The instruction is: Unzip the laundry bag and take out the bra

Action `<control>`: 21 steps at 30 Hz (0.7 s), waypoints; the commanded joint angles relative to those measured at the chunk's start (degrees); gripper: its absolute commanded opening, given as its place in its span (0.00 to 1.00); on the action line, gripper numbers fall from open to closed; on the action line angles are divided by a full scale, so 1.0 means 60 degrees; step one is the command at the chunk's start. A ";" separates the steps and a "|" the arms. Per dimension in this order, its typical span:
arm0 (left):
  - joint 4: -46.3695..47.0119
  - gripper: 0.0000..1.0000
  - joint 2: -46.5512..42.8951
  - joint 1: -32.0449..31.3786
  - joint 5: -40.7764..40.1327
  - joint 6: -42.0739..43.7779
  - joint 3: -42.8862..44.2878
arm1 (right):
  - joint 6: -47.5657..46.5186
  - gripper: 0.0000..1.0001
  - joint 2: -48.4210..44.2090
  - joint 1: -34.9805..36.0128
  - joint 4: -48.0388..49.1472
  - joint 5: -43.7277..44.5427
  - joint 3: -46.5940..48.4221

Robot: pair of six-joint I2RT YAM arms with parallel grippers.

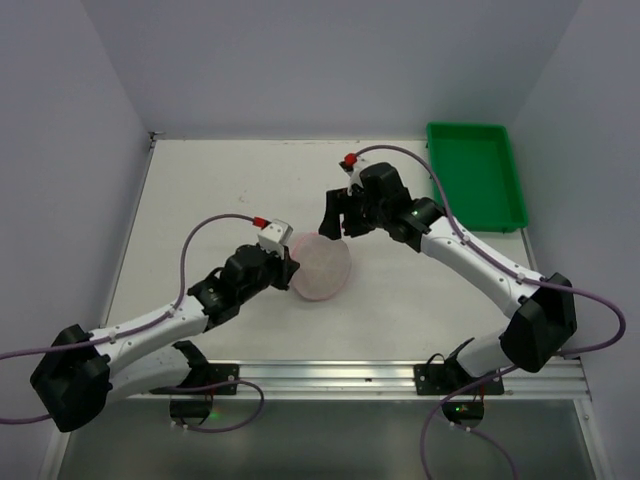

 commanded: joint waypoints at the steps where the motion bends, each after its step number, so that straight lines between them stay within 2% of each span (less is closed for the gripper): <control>1: -0.0423 0.00 0.0069 -0.1051 -0.1361 -0.1454 -0.0260 | 0.0249 0.66 0.0064 0.0028 0.0372 -0.0609 -0.0534; 3: -0.0423 0.00 0.0112 -0.1913 -0.1933 -0.1852 -0.0526 | 0.0380 0.66 0.0064 0.0043 0.0549 -0.0800 -0.0844; 6: -0.0744 0.00 0.0288 -0.2648 -0.2608 -0.2351 -0.0659 | 0.0498 0.66 0.0064 0.0072 0.0842 -0.1093 -0.1240; 9: -0.0891 0.00 0.0551 -0.3016 -0.2888 -0.2250 -0.0367 | 0.0542 0.62 0.0152 0.0233 0.0916 -0.0933 -0.1227; 14: -0.0994 0.00 0.0962 -0.3105 -0.2917 -0.2176 -0.0117 | 0.0060 0.56 0.0751 0.0731 0.0506 0.0002 -0.0348; 21: -0.1038 0.00 0.0218 -0.3134 -0.3107 -0.2323 -0.0438 | -0.0586 0.53 0.1222 0.1098 0.0316 0.0883 -0.0054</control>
